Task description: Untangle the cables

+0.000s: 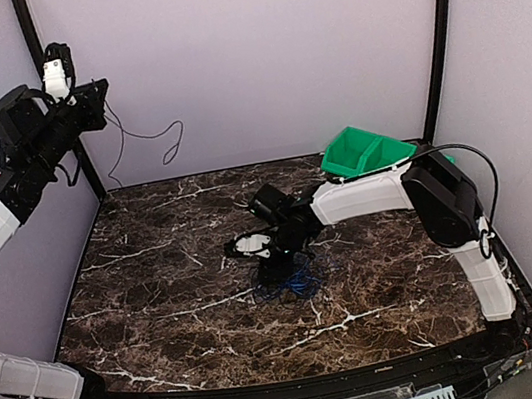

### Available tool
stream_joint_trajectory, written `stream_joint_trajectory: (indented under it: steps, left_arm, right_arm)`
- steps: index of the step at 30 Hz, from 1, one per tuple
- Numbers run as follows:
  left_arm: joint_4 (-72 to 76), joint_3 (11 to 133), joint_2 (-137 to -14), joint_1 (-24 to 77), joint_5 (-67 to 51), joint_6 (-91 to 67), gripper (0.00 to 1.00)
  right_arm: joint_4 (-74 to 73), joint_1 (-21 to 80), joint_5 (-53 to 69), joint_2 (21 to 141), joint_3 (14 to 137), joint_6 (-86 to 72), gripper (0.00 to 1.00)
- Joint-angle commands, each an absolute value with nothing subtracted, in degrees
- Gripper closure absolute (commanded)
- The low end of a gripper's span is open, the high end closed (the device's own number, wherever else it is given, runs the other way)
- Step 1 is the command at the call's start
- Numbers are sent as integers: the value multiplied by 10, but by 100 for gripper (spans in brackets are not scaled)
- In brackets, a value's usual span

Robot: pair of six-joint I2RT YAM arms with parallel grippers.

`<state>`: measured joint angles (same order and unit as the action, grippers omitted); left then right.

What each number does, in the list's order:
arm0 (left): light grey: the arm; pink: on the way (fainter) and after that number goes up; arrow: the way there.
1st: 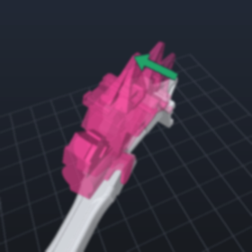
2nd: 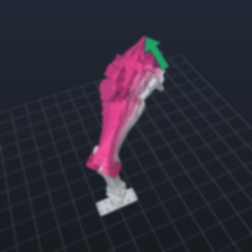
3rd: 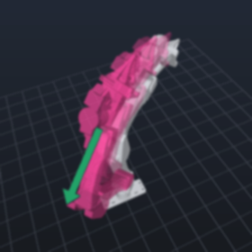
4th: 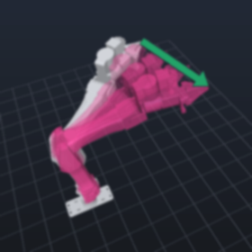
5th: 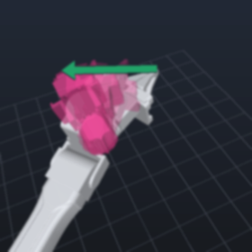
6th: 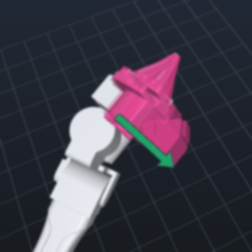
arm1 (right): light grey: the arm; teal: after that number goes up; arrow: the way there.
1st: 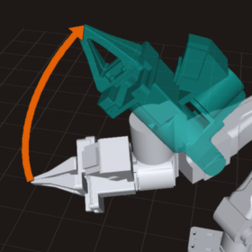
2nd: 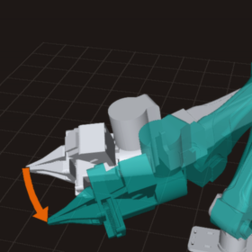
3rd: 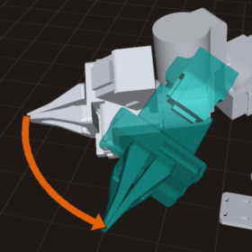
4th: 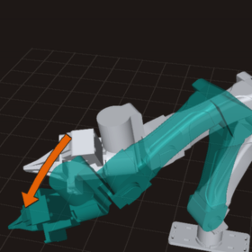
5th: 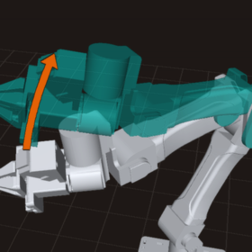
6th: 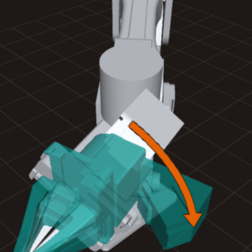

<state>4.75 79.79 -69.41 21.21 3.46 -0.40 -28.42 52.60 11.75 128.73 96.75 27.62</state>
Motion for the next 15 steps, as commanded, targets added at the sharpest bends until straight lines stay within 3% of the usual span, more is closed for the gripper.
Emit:
stream_joint_trajectory:
  steps: [1,8,15]
  left_arm:
    - [13,765,-684,213,2,-42,100]
    - [-48,728,-690,213,-12,-39,100]
    - [-25,593,-675,213,-45,-84,100]
  right_arm:
    - [-312,531,127,1232,974,297,47]
    - [-343,536,186,1163,982,313,46]
    - [-372,537,179,1131,985,332,46]
